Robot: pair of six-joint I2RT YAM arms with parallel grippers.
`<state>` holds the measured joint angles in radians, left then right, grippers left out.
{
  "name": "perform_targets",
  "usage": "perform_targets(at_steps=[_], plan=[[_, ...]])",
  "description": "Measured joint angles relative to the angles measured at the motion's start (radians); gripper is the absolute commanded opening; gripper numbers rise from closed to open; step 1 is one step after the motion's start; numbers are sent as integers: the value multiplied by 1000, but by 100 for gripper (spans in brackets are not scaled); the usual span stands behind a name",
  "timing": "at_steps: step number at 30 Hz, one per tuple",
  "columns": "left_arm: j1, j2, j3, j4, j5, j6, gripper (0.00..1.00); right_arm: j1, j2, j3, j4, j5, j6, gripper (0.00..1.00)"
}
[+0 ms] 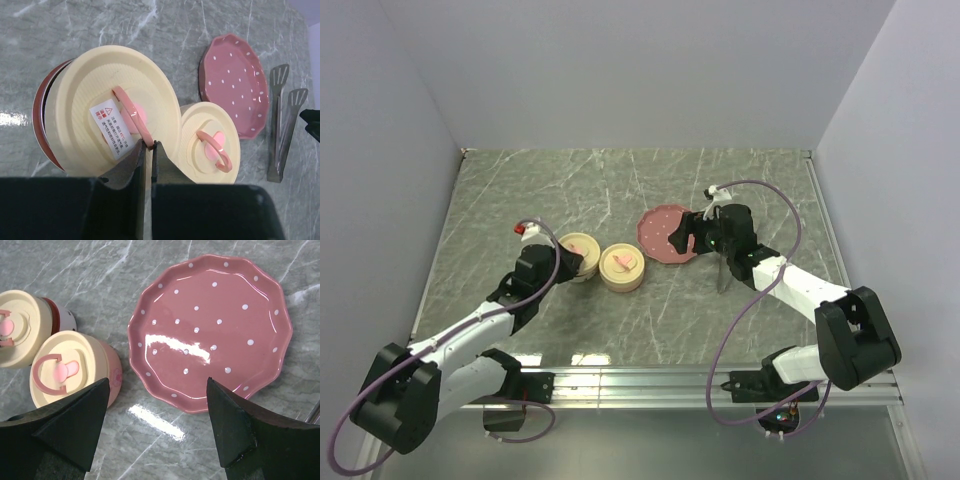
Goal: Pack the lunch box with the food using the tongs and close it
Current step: Move the lunch box, then put the lid back on the lunch box
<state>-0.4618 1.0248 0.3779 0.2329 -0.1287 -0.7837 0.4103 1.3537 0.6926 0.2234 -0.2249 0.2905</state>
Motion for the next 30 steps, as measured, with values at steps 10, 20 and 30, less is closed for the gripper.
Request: perform_targets(at_steps=[10,20,30], plan=[[-16,52,-34,78,-21,-23,0,8,0,0,-2,5,0,85],[-18,34,-43,79,-49,-24,0,9,0,0,-7,15,0,85],[-18,-66,-88,25,-106,-27,0,16,0,0,-7,18,0,85]])
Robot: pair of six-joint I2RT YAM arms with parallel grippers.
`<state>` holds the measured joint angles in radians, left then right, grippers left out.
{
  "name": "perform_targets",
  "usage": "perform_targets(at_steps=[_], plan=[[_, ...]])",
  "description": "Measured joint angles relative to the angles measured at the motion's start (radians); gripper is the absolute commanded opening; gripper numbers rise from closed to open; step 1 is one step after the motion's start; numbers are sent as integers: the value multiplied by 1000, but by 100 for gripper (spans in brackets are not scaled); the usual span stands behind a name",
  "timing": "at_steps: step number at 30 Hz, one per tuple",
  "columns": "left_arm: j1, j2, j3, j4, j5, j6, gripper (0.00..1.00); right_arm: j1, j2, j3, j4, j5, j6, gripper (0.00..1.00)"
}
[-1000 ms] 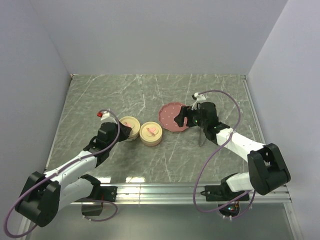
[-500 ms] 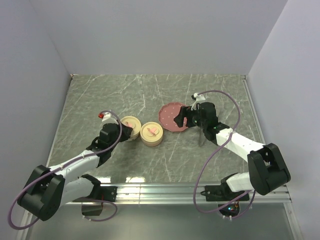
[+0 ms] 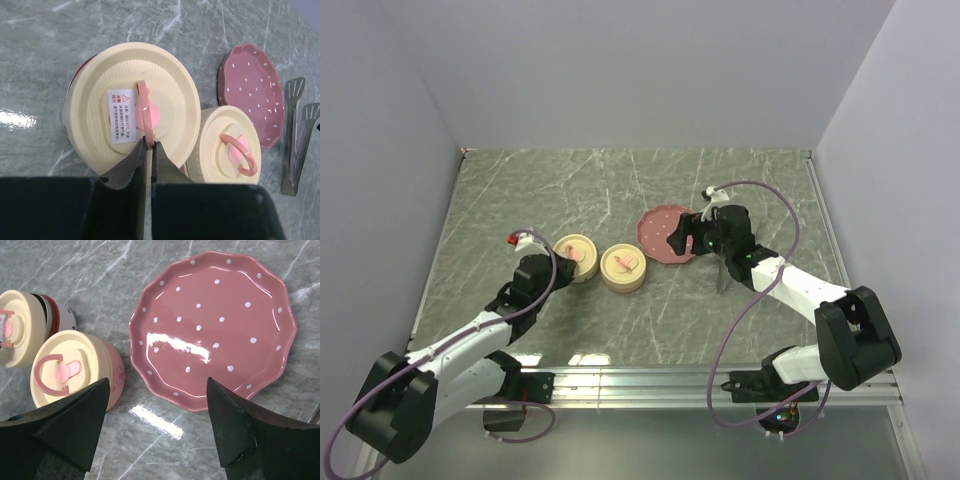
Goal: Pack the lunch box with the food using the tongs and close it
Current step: Put the lid back on the lunch box
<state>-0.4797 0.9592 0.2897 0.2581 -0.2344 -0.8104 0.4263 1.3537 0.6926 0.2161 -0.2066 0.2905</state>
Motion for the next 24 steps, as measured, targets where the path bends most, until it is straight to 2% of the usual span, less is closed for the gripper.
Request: perform_targets(at_steps=[9,24], plan=[[0,92,15,72,0,0,0,8,-3,0,-2,7,0,85],[29,82,38,14,12,-10,0,8,-10,0,-2,7,0,85]])
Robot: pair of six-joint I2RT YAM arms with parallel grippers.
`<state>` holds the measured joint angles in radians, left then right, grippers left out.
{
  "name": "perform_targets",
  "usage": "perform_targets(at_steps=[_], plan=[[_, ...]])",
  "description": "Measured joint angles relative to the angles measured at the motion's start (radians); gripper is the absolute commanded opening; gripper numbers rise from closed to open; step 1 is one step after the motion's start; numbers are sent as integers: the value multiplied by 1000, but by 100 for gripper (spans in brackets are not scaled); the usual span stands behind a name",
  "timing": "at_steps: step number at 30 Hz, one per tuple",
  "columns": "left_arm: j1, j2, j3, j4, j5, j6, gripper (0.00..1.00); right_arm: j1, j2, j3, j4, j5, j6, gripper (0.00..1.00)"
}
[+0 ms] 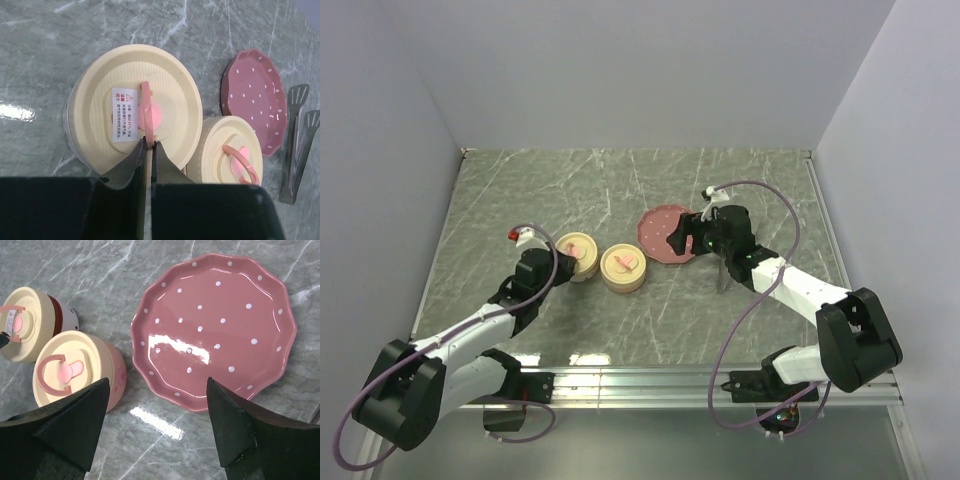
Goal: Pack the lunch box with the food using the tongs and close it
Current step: Put the lid back on the lunch box
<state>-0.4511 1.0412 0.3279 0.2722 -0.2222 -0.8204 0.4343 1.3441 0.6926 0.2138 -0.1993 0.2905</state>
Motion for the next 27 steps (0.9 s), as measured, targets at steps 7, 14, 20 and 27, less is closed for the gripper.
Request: perform_targets(at_steps=[7,14,20,27], plan=[[34,73,32,35,57,-10,0,0,0,0,0,0,0,85],[42,128,63,58,90,-8,0,0,0,0,0,0,0,85],[42,106,65,22,95,-1,32,2,0,0,0,0,0,85],[42,35,65,-22,100,7,53,8,0,0,0,0,0,85]])
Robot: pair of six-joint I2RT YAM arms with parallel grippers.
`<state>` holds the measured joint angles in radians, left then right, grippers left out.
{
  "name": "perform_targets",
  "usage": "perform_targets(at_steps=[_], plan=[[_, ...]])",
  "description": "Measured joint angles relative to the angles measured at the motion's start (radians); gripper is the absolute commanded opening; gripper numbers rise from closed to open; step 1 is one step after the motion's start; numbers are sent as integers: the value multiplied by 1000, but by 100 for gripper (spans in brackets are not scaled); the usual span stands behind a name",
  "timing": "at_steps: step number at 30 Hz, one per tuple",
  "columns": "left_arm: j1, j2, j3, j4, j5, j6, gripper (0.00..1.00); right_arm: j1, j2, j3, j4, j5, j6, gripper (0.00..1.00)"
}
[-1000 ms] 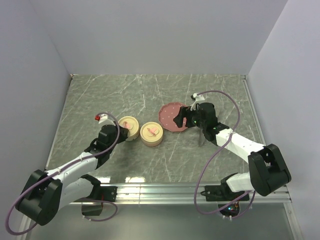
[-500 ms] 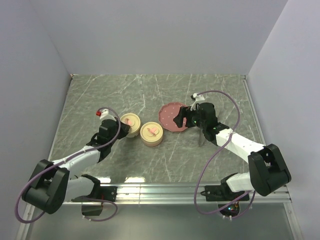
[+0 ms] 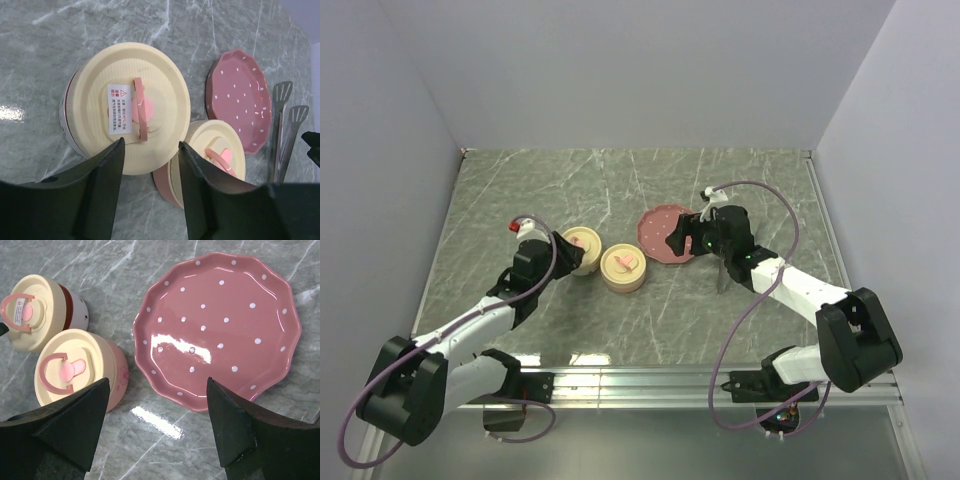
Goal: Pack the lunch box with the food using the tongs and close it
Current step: Put the lid back on the lunch box, then reset both arms
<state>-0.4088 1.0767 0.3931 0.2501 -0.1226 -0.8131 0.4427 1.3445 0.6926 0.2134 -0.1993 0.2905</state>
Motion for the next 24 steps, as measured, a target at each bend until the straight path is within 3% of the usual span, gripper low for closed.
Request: perform_targets(at_steps=[12,19,24], plan=[[0,-83,0,-37,-40,39,56,6,0,0,-1,15,0,85],[0,-303,1,-93,-213,82,67,6,-32,-15,-7,44,0,85],[11,-225,33,-120,-393,113,69,7,-82,-41,-16,100,0,85]])
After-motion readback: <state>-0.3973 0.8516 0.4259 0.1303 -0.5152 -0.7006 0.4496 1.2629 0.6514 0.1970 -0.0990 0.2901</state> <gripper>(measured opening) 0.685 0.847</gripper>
